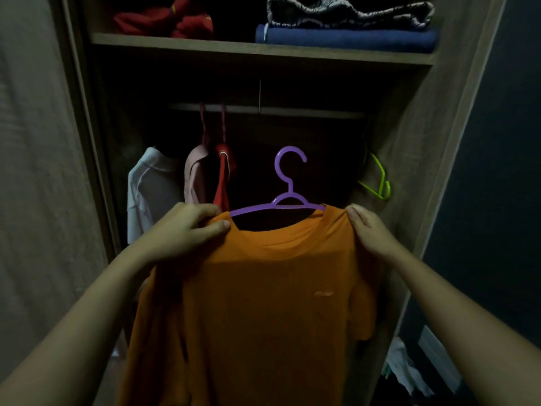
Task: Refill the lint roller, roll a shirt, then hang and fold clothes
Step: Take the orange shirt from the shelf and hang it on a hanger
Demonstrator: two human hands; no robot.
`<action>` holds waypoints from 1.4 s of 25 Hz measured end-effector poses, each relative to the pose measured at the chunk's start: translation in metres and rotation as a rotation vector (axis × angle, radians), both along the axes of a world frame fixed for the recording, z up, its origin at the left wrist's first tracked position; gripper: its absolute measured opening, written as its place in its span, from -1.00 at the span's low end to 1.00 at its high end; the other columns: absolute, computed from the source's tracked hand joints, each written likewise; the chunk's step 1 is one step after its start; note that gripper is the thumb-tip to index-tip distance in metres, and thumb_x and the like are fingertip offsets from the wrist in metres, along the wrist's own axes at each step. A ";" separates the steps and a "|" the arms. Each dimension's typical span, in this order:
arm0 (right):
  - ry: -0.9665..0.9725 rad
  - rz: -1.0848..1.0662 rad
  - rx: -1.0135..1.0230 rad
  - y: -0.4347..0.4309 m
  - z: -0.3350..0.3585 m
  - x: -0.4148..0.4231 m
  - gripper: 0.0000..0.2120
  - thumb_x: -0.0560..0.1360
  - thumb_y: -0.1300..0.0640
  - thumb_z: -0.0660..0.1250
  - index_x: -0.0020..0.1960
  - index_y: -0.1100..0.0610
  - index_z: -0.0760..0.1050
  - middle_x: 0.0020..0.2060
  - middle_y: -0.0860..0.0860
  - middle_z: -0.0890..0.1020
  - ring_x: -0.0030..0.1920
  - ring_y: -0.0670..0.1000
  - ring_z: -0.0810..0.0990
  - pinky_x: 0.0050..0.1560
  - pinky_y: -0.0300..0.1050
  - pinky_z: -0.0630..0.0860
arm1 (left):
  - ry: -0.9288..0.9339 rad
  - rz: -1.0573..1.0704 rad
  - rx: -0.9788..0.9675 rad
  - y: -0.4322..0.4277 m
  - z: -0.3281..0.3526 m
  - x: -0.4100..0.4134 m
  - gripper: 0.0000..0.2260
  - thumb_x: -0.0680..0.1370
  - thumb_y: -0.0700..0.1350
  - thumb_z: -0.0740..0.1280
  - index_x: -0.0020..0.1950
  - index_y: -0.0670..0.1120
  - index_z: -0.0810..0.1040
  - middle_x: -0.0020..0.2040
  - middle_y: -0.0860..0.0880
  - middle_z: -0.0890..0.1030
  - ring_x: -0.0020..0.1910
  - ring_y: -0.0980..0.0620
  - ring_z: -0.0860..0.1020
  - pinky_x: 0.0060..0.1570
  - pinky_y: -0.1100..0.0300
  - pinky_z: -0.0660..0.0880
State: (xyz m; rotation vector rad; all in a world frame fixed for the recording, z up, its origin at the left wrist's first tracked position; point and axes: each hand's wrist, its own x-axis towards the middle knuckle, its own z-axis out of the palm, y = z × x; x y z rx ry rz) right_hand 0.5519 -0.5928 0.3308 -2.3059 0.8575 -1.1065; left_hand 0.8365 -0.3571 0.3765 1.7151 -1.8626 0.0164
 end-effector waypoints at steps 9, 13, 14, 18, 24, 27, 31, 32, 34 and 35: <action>0.057 -0.140 -0.209 0.004 0.020 0.017 -0.75 0.55 0.17 0.18 0.20 0.01 0.43 0.11 0.08 0.51 0.16 0.05 0.47 0.22 0.03 0.36 | 0.063 0.152 -0.136 -0.005 0.003 -0.036 -0.82 0.53 -0.05 0.32 0.09 0.16 0.47 -0.07 0.26 0.48 -0.05 0.30 0.44 -0.10 0.35 0.39; -0.089 0.123 0.245 0.058 0.031 0.058 -0.75 0.61 0.07 0.11 0.25 0.08 0.37 0.08 0.07 0.58 0.01 -0.01 0.55 0.08 -0.08 0.47 | 0.014 0.402 -0.266 -0.026 -0.011 -0.070 -0.78 0.51 -0.01 0.32 0.15 0.14 0.47 0.03 0.04 0.63 0.04 -0.03 0.56 0.00 0.02 0.52; -0.133 0.223 0.446 0.065 0.032 0.066 -0.69 0.62 0.04 0.06 0.33 0.11 0.31 0.14 0.11 0.58 0.04 0.00 0.56 0.06 -0.11 0.50 | -0.001 0.444 -0.281 -0.034 -0.013 -0.080 -0.75 0.51 -0.01 0.31 0.18 0.13 0.43 0.04 0.01 0.63 0.05 -0.08 0.57 -0.02 0.01 0.52; -0.409 0.285 0.766 0.058 0.049 0.092 -0.53 0.61 0.06 0.13 0.46 0.18 0.16 -0.05 0.06 0.58 -0.11 -0.09 0.55 -0.09 -0.24 0.47 | 0.019 0.453 -0.313 -0.054 -0.005 -0.112 -0.68 0.53 0.04 0.27 0.23 0.09 0.26 -0.06 -0.03 0.63 -0.04 -0.16 0.59 -0.13 0.00 0.50; -0.479 0.235 0.669 0.032 0.091 0.119 -0.10 0.37 0.22 0.46 0.52 0.15 -0.03 0.37 0.15 0.36 0.34 0.11 0.41 0.32 0.01 0.39 | 0.253 0.494 -0.425 -0.101 0.058 -0.046 -0.53 0.51 0.20 0.24 0.29 -0.08 0.42 0.16 -0.14 0.57 0.18 -0.15 0.50 0.18 0.01 0.44; -0.405 0.128 0.522 0.017 0.110 0.132 -0.17 0.39 0.47 0.28 0.52 0.14 -0.03 0.40 0.13 0.34 0.36 0.08 0.37 0.20 -0.05 0.49 | 0.229 0.601 -0.204 -0.135 0.064 -0.002 -0.45 0.52 -0.04 0.32 0.41 -0.25 0.24 0.32 -0.30 0.39 0.31 -0.26 0.36 0.26 0.02 0.30; -0.370 0.051 0.498 -0.022 0.135 0.155 -0.25 0.41 0.47 0.17 0.52 0.12 0.02 0.35 0.10 0.39 0.11 -0.01 0.52 -0.16 -0.21 0.51 | 0.342 0.537 -0.021 -0.164 0.051 0.020 -0.55 0.50 -0.24 0.23 0.37 -0.21 0.24 0.21 -0.33 0.49 0.16 -0.29 0.49 0.10 0.06 0.40; -0.344 0.041 0.506 -0.034 0.140 0.162 -0.25 0.38 0.46 0.16 0.51 0.12 0.07 0.30 0.11 0.43 -0.01 -0.06 0.54 -0.23 -0.21 0.51 | 0.336 0.519 -0.047 -0.169 0.048 0.023 -0.57 0.48 -0.27 0.21 0.35 -0.20 0.27 0.18 -0.32 0.51 0.13 -0.28 0.51 0.08 0.08 0.42; -0.292 0.003 0.504 -0.051 0.150 0.174 -0.31 0.33 0.43 0.19 0.45 0.16 0.21 0.11 0.14 0.53 -0.14 -0.04 0.54 -0.33 -0.18 0.46 | 0.308 0.491 -0.082 -0.173 0.042 0.026 -0.56 0.46 -0.31 0.19 0.35 -0.17 0.30 0.16 -0.30 0.53 0.11 -0.26 0.53 0.05 0.11 0.43; -0.271 -0.023 0.509 -0.058 0.156 0.180 -0.40 0.33 0.40 0.20 0.37 0.20 0.31 -0.03 0.14 0.55 -0.19 -0.01 0.54 -0.36 -0.18 0.42 | 0.288 0.476 -0.086 -0.173 0.041 0.029 -0.54 0.46 -0.32 0.18 0.37 -0.14 0.29 0.15 -0.29 0.54 0.11 -0.25 0.53 0.05 0.13 0.42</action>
